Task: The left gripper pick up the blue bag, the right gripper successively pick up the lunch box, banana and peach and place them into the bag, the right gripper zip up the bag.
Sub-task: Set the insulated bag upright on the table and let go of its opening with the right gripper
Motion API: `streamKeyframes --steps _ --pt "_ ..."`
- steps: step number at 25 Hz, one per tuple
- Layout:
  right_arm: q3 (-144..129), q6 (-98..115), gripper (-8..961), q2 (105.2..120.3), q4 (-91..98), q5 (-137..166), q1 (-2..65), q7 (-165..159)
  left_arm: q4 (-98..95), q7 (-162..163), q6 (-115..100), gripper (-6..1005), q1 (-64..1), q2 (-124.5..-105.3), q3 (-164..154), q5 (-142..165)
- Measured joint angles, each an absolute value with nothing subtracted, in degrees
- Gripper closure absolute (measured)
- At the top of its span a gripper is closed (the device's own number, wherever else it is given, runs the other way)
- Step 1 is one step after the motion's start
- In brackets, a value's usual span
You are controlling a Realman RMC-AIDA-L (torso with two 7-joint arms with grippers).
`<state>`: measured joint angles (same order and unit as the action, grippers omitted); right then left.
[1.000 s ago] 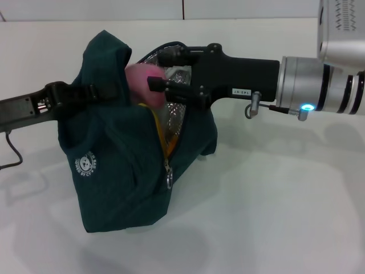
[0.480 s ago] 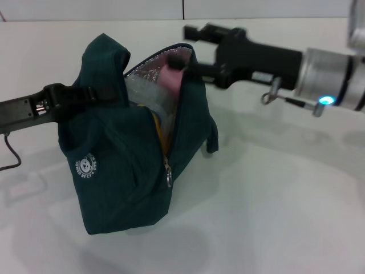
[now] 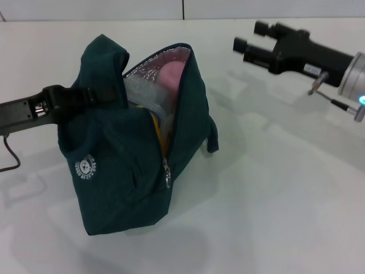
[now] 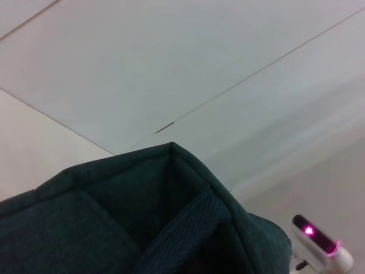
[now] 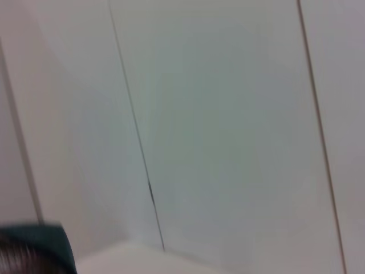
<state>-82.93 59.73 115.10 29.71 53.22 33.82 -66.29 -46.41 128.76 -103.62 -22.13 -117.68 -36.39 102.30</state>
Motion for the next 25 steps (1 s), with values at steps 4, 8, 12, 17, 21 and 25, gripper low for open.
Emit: streamKeyframes --steps 4,8,12,17,21,25 --pt "-84.1 55.7 247 115.76 27.5 57.1 35.7 -66.3 -46.4 128.8 -103.6 970 -22.3 -117.68 -36.5 102.3" --pt "-88.6 52.6 248 116.13 26.6 57.6 37.7 -66.5 -46.4 128.8 -103.6 970 -22.5 -117.68 -36.6 102.3" --pt "-92.2 50.2 249 116.16 26.6 57.5 39.1 -66.9 -46.4 128.8 -103.5 970 -22.5 -117.75 -36.7 102.3" --pt "-94.4 48.1 250 116.19 26.6 57.3 39.9 -67.0 -46.4 128.8 -103.5 970 -22.6 -117.87 -36.7 102.3" --pt "-94.6 47.4 249 116.19 26.2 57.1 40.8 -67.0 -46.4 128.6 -103.5 970 -22.8 -117.96 -36.7 102.3" --pt "-96.0 47.1 249 116.20 24.6 56.6 42.7 -67.7 -46.4 128.6 -103.4 970 -23.0 -118.08 -36.7 102.3"
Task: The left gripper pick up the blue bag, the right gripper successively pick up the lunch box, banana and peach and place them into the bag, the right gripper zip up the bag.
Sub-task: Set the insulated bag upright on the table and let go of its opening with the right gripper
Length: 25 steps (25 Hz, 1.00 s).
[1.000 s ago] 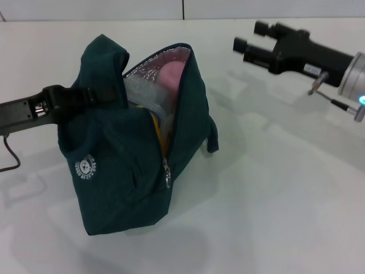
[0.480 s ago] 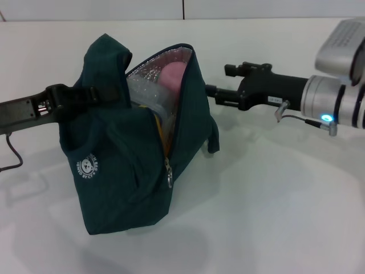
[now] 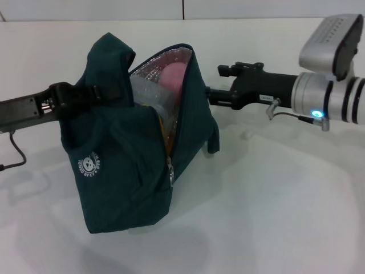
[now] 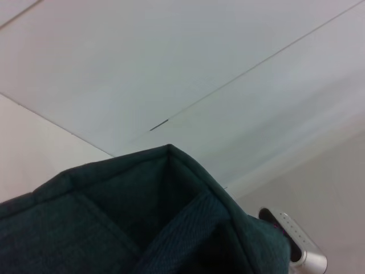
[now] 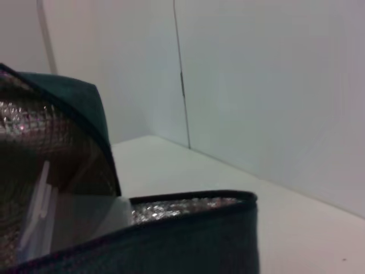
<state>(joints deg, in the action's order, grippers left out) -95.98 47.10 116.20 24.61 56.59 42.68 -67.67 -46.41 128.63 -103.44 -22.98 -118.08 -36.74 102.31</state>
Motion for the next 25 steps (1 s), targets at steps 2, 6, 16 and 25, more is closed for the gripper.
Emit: streamKeyframes --steps 2,6,16,25 --pt "-97.5 46.6 250 116.20 24.1 56.0 43.5 -68.1 -46.4 128.6 -103.4 969 -23.1 -118.13 -36.7 102.3" --pt "-101.3 44.3 251 116.18 23.9 54.1 44.5 -68.3 -46.4 128.4 -103.2 969 -23.4 -118.21 -36.7 102.3" --pt "-107.1 38.6 307 116.19 25.0 50.9 46.6 -68.4 -46.4 128.2 -103.1 969 -23.5 -118.34 -36.7 102.3" --pt "-108.9 38.4 591 116.18 26.2 50.8 46.2 -68.0 -46.4 128.1 -103.4 969 -22.7 -118.30 -36.7 102.3"
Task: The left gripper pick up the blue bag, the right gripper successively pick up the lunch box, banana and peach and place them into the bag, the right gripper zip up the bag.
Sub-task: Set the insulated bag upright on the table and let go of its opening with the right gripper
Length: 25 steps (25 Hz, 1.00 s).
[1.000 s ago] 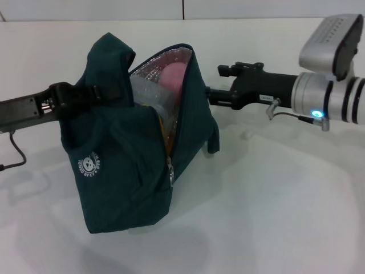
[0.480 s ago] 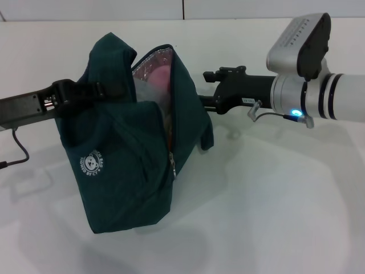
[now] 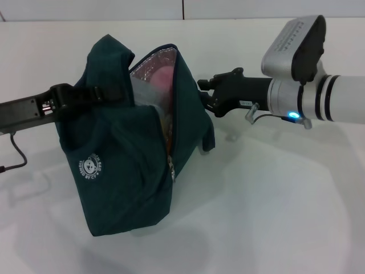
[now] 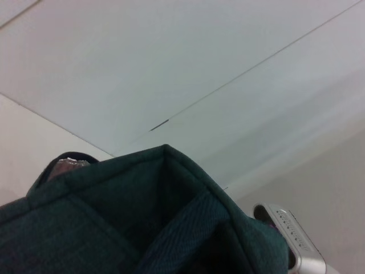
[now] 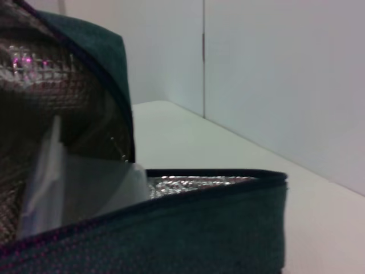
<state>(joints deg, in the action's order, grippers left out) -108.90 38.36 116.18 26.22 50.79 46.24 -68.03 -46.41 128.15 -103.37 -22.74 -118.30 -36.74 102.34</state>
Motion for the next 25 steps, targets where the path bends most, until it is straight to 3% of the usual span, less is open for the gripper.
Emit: streamKeyframes --steps 4,15,25 --pt "-112.1 37.5 780 116.19 29.2 50.8 45.7 -67.9 -46.4 128.1 -103.4 969 -22.2 -118.12 -36.7 102.4" --pt "-120.3 29.8 950 116.19 41.7 51.2 42.2 -64.8 -46.4 128.5 -103.5 969 -20.8 -117.80 -36.5 102.4" --pt "-119.8 28.2 953 116.19 43.7 51.3 39.9 -64.2 -46.4 128.6 -103.6 970 -20.1 -117.25 -36.4 102.0"
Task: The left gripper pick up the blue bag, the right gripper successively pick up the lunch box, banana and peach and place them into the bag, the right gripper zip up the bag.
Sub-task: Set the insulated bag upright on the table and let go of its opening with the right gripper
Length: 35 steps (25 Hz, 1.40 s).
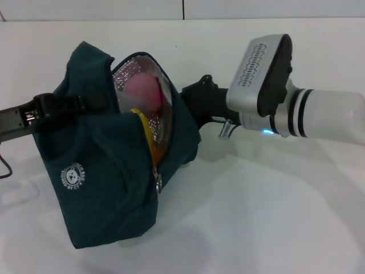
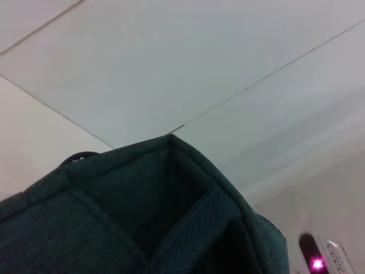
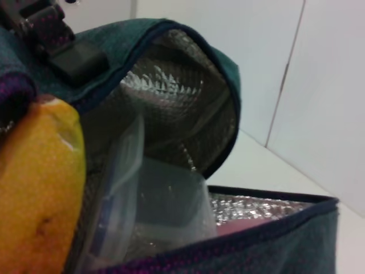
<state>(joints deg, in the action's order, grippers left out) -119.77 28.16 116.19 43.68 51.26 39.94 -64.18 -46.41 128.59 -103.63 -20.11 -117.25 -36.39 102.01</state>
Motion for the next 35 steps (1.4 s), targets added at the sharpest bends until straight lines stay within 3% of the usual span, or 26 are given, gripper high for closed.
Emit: streamKeyframes --steps 16,28,35 --pt "-114.1 22.7 946 116.16 51.7 51.4 30.9 -56.3 -46.4 128.6 -103.5 970 -20.8 -116.80 -36.4 102.0" --pt "-113.7 24.0 931 116.10 50.0 51.0 31.3 -59.8 -46.4 128.6 -103.4 969 -21.0 -116.72 -36.4 101.8" --pt "-114.0 27.0 706 116.19 47.3 51.0 32.7 -62.9 -46.4 128.6 -103.4 970 -21.0 -116.76 -36.4 101.8"
